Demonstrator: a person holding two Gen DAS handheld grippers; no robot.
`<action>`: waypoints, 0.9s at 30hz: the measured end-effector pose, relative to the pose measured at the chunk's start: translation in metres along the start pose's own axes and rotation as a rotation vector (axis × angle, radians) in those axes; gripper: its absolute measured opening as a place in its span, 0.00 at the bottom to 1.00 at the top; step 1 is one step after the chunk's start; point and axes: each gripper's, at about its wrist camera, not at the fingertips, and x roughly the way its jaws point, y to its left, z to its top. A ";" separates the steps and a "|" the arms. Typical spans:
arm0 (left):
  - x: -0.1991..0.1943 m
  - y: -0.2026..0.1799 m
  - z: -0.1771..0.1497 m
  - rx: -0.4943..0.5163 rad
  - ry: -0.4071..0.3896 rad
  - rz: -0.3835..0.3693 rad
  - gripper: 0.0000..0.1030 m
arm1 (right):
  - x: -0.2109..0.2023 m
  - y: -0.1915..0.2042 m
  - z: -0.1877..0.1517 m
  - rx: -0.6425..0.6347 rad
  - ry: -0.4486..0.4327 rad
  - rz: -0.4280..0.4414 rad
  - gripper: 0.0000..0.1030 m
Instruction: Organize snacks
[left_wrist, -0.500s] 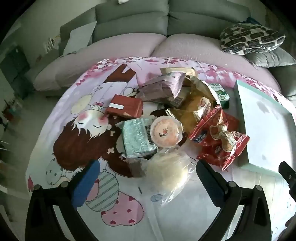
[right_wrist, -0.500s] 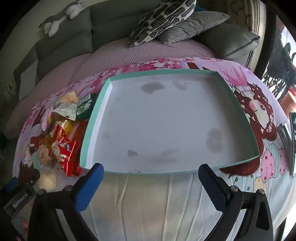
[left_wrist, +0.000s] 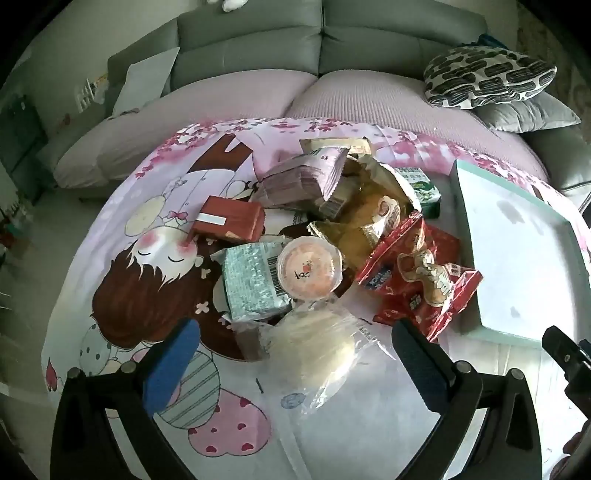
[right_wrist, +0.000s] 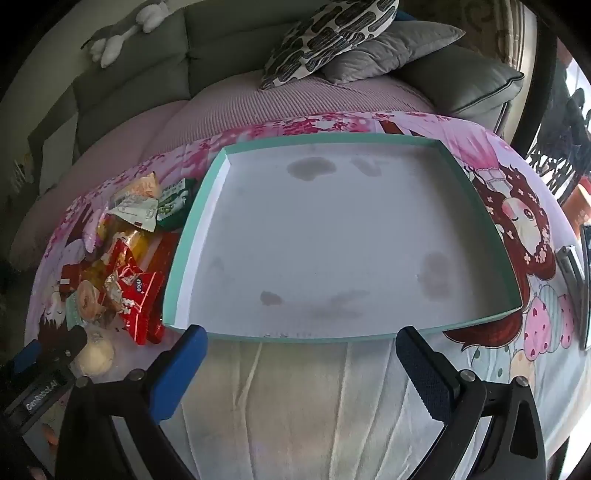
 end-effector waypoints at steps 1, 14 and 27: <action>0.000 -0.001 0.001 -0.003 0.000 -0.001 1.00 | 0.000 0.000 0.000 0.000 0.001 0.001 1.00; 0.001 0.007 -0.001 0.019 -0.003 0.012 1.00 | -0.002 -0.006 0.000 0.013 0.013 0.050 1.00; -0.001 0.001 -0.001 0.039 -0.004 0.013 1.00 | -0.003 -0.007 0.001 0.018 0.018 0.065 1.00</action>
